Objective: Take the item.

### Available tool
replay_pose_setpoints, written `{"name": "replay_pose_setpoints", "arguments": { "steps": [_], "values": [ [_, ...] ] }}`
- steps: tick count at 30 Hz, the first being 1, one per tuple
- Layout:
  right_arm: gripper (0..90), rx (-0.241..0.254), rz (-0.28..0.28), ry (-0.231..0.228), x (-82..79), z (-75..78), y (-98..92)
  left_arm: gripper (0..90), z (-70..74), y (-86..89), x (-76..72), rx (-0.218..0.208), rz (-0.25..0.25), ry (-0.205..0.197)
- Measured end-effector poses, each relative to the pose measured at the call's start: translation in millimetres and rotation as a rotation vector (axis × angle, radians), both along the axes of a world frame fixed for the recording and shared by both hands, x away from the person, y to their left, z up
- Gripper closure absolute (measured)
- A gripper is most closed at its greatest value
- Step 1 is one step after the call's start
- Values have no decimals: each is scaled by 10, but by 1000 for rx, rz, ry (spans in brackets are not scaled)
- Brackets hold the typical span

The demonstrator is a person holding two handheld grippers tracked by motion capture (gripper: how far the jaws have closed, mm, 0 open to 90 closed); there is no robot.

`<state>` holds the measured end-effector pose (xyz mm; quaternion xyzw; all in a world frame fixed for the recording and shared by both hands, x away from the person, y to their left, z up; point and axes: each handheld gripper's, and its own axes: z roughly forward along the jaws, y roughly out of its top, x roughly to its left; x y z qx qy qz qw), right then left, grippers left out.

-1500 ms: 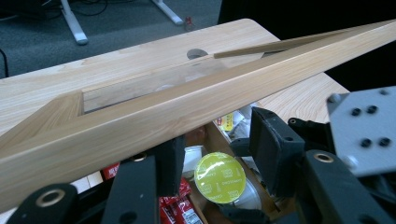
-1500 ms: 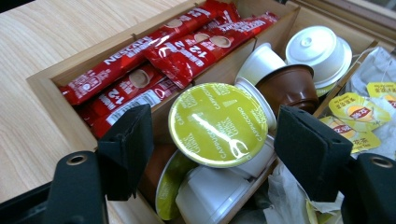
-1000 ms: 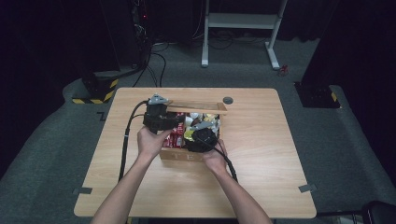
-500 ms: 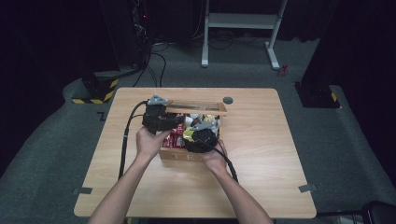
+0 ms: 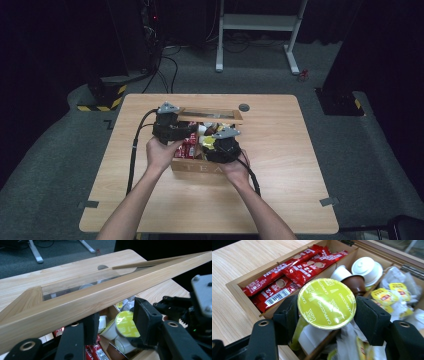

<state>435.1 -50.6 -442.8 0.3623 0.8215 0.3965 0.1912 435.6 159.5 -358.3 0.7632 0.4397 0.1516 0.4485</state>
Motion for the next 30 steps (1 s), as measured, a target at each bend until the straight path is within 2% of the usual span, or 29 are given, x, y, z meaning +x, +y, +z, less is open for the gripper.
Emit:
{"name": "replay_pose_setpoints", "arguments": {
  "steps": [9, 14, 26, 30],
  "values": [
    [373, 12, -24, -12, -66, 93, -186, 563, -6, 0, -5, -12, -1, 0],
    [373, -13, -49, -13, -118, 122, -343, 562, -5, 10, -1, -16, -8, -7],
    [373, -10, -120, -7, -167, 87, -704, 561, -37, 18, -30, -1, -26, 3],
    [373, -24, -130, -1, -186, 63, -798, 563, -34, 24, -28, -12, -29, 9]
  ]
}}
